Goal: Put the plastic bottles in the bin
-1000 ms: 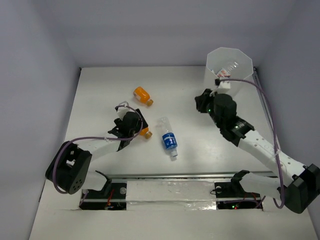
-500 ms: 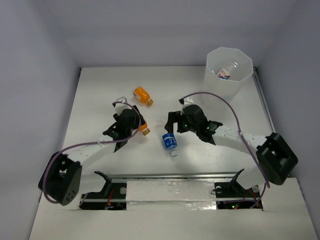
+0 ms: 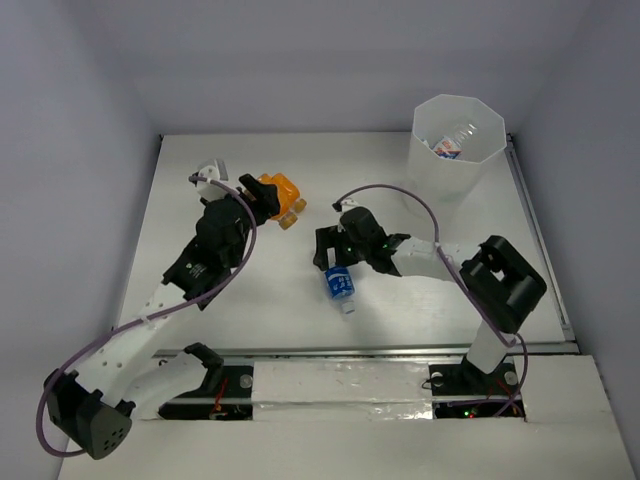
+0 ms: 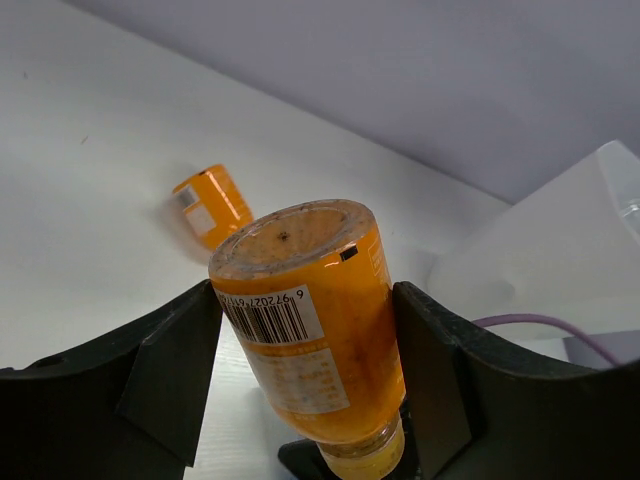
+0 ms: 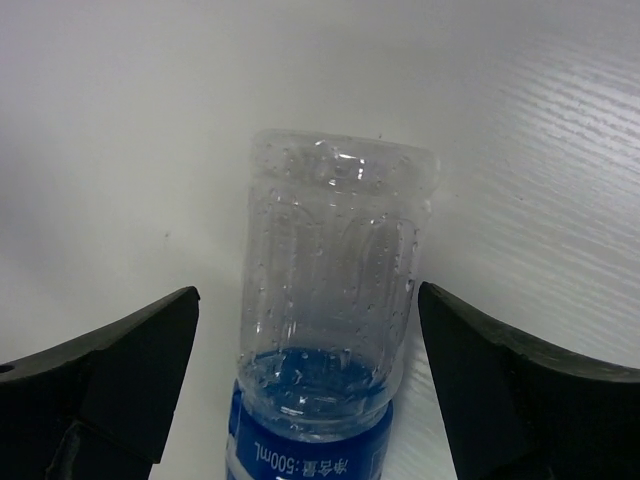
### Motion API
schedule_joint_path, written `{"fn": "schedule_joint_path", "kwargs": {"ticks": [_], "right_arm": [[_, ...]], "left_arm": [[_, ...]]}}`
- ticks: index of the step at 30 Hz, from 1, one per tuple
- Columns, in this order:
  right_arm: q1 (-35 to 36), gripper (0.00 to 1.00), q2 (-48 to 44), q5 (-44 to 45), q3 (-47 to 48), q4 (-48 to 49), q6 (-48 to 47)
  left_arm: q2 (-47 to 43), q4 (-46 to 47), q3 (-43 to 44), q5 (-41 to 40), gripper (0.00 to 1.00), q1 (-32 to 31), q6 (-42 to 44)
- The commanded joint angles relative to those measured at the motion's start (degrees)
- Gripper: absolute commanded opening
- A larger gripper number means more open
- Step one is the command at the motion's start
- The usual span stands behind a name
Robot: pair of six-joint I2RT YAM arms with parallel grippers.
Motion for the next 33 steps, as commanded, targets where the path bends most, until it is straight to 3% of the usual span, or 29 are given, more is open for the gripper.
{"fn": "schedule_joint_path", "kwargs": {"ticks": [1, 7, 10, 14, 22, 33], "right_arm": [[0.6, 0.95, 1.6, 0.9, 2.3, 0.5, 0.9], [0.6, 0.79, 1.2, 2.8, 1.2, 1.1, 2.3], [0.6, 0.62, -6.9, 2.8, -2.6, 4.9, 3.6], [0.6, 0.55, -16.2, 3.0, -6.1, 4.4, 4.1], [0.6, 0.52, -43.5, 3.7, -14.1, -1.3, 5.4], [0.6, 0.51, -70.6, 9.4, -17.6, -19.1, 7.9]], "left_arm": [[-1.4, -0.5, 5.5, -1.3, 0.43, -1.2, 2.6], [1.7, 0.5, 13.2, -1.3, 0.43, -4.0, 4.7], [4.8, 1.6, 18.7, -1.6, 0.42, -6.0, 6.2], [9.9, 3.2, 25.4, -2.4, 0.43, -8.9, 8.8], [26.6, 4.8, 42.3, -3.5, 0.43, -13.1, 14.0], [50.0, 7.9, 68.5, -2.1, 0.42, -15.7, 16.3]]}}
